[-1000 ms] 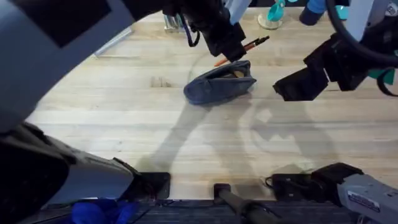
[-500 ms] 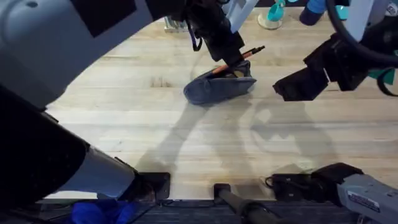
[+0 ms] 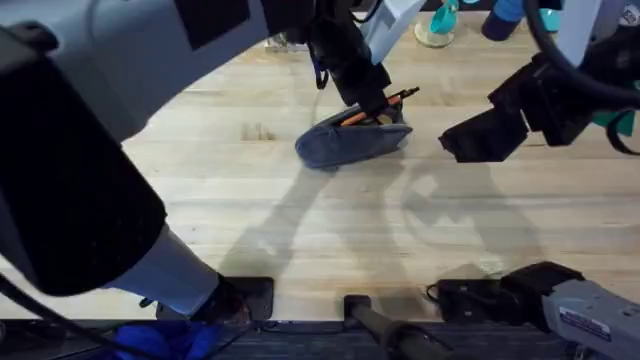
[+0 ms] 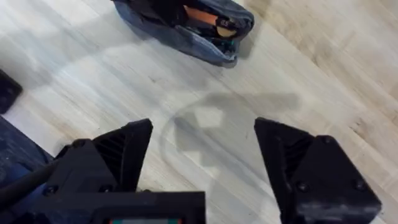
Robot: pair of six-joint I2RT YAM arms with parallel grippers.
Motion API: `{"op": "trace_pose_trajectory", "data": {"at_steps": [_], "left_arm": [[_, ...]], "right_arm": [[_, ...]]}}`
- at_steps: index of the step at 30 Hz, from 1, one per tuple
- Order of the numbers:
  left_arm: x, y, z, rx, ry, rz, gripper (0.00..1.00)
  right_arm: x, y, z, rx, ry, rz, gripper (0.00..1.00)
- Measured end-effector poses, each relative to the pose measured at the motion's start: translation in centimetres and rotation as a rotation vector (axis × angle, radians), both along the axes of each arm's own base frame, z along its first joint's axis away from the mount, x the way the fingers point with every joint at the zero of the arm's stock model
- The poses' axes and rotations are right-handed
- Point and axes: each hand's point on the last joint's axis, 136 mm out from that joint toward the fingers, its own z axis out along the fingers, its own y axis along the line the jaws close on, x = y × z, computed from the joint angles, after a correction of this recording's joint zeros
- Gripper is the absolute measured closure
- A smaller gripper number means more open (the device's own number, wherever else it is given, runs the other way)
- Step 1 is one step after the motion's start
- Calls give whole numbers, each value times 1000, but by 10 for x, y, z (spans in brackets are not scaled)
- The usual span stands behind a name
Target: Unzip the bag, pick up the pens from the table one at a time and place them inside, then zip the bag closed.
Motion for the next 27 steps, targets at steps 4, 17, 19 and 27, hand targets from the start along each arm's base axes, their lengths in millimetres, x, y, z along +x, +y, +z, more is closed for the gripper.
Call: {"op": "trace_pose_trajectory", "data": {"at_steps": [4, 17, 19, 27], "left_arm": [[0, 0, -1, 1, 1, 0, 959], [3, 1, -30, 53, 54, 6, 959], [4, 2, -31, 60, 49, 9, 959], [6, 6, -32, 83, 39, 16, 959]], "right_arm": [[0, 0, 0, 0, 0, 0, 5], [0, 0, 0, 0, 0, 0, 5], [0, 0, 0, 0, 0, 0, 5], [0, 0, 0, 0, 0, 0, 5]]}}
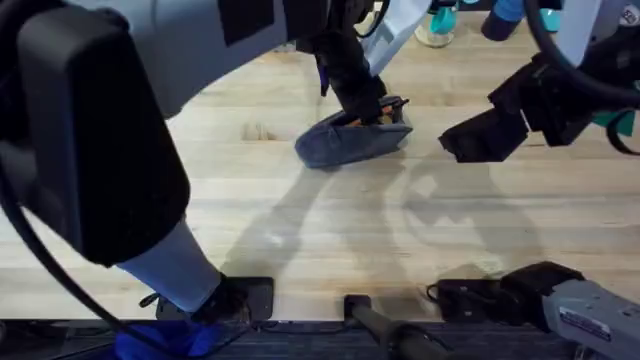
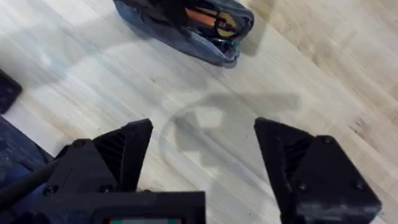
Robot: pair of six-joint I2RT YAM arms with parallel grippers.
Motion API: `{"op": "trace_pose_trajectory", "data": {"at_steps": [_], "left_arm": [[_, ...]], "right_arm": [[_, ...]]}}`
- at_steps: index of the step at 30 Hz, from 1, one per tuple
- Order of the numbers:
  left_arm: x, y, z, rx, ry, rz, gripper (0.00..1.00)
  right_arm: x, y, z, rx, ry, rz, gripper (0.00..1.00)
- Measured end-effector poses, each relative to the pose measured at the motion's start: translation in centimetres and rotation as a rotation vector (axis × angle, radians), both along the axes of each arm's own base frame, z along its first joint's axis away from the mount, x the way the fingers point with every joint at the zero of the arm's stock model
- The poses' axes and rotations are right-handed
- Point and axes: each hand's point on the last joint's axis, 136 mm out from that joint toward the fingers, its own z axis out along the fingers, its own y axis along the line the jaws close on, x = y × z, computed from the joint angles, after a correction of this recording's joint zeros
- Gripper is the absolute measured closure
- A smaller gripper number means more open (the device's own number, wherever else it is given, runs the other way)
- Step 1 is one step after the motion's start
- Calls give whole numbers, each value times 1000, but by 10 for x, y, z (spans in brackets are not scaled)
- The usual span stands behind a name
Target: Unzip the bag, pick up the pens from the table one at a time and place them inside, then zip the bag closed.
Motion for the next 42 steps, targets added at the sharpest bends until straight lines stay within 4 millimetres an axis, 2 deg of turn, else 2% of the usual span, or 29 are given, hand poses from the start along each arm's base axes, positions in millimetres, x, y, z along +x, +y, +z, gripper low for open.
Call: {"op": "trace_pose_trajectory", "data": {"at_steps": [8, 10, 13, 15, 17, 18, 19, 36, 42], "left_arm": [[-1, 1, -1, 5, 2, 1, 959], [0, 1, -1, 5, 2, 1, 888], [0, 1, -1, 6, 0, -3, 717], [0, 1, -1, 6, -1, -5, 451], [0, 1, -1, 8, -2, -5, 118], [0, 1, -1, 8, -1, -2, 40], [0, 1, -1, 9, -2, -4, 14], [1, 1, 2, 9, 0, 8, 6], [6, 2, 27, 11, -31, 23, 6]], "right_arm": [[0, 0, 0, 0, 0, 0, 5], [0, 0, 0, 0, 0, 0, 5], [0, 0, 0, 0, 0, 0, 5], [0, 0, 0, 0, 0, 0, 5], [0, 0, 0, 0, 0, 0, 6], [0, 0, 0, 0, 0, 0, 6], [0, 0, 0, 0, 0, 0, 6], [0, 0, 0, 0, 0, 0, 5], [0, 0, 0, 0, 0, 0, 6]]}}
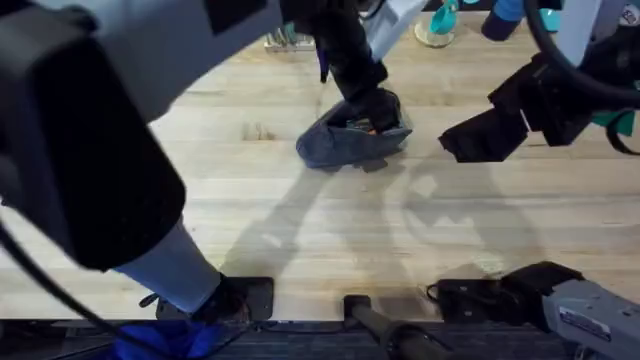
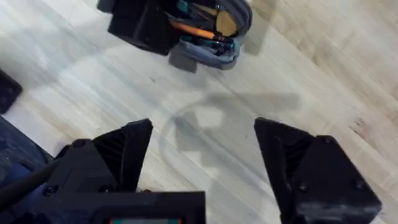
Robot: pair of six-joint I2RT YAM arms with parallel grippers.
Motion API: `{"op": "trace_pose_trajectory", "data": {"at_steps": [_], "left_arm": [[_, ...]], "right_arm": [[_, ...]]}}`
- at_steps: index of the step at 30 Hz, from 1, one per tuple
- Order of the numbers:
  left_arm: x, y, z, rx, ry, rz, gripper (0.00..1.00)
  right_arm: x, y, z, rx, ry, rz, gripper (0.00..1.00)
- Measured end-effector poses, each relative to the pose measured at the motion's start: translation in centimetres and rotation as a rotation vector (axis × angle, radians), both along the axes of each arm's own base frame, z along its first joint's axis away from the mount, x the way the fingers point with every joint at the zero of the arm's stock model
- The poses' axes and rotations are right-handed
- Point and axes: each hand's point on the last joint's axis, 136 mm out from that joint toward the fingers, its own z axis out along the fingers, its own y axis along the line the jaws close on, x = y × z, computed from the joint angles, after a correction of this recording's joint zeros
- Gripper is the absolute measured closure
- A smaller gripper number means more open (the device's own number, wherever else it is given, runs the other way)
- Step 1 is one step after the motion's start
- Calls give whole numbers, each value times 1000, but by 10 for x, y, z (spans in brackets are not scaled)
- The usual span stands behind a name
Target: Unzip the bag, pick up the pens from the table one at a time and place them inside, then zip the bag closed.
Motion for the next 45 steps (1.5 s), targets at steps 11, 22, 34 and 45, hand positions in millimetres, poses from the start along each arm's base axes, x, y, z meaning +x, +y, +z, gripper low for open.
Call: {"op": "trace_pose_trajectory", "data": {"at_steps": [11, 22, 34, 45], "left_arm": [[-10, 24, 67, 14, -110, 66, 6], [-28, 44, 95, 17, -122, 171, 6], [-61, 74, 153, -58, -216, 287, 6], [-77, 103, 160, -53, -213, 387, 4]], "right_arm": [[0, 0, 0, 0, 1, 0, 5], [0, 0, 0, 0, 0, 0, 5], [0, 0, 0, 2, 2, -4, 6], [0, 0, 0, 19, 16, -42, 6]]}}
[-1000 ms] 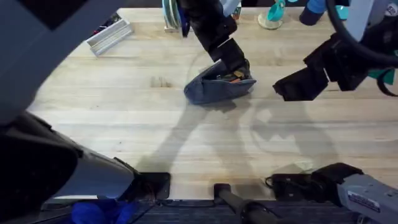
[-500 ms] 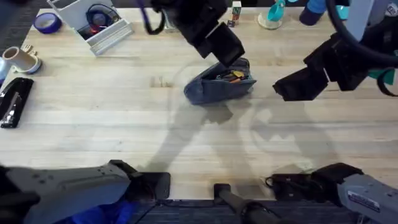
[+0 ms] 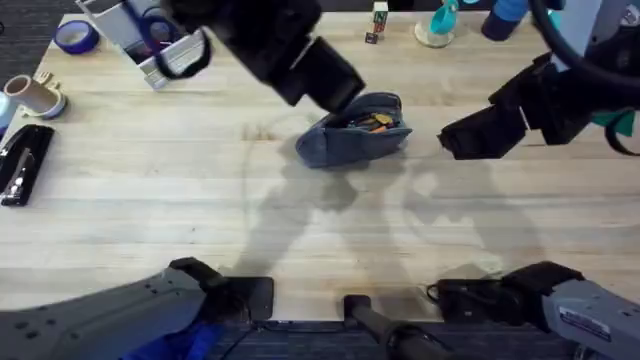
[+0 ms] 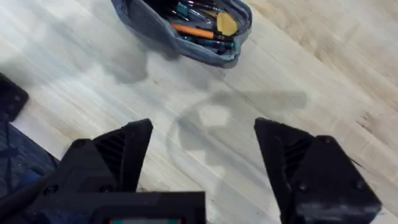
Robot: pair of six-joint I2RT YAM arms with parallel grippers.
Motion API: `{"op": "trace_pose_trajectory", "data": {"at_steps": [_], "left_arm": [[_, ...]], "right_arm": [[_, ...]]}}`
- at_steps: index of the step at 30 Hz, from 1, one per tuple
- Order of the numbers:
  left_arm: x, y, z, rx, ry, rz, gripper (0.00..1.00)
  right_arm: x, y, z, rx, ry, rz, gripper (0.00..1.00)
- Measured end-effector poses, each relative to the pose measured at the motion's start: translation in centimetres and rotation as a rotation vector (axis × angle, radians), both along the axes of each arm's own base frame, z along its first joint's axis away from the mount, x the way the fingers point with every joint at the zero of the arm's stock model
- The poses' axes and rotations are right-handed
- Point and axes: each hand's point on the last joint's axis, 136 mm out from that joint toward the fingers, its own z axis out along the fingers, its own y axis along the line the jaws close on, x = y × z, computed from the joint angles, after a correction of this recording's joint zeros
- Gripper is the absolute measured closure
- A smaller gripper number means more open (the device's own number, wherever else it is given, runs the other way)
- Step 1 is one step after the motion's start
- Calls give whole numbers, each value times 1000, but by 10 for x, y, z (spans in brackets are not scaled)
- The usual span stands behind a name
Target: Unzip the bag, pick up the pens from the table one at a time and place them inside, then zip the bag closed.
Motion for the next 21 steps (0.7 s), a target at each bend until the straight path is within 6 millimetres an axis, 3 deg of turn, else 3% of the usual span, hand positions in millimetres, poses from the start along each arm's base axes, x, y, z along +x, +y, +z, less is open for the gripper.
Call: {"op": "trace_pose_trajectory", "data": {"at_steps": [14, 21], "left_arm": [[-27, 51, -24, -43, -17, 143, 6], [-39, 71, -47, -90, 14, 216, 6]], "right_arm": [[1, 0, 1, 25, 14, -52, 5], [1, 0, 1, 28, 17, -58, 5]]}}
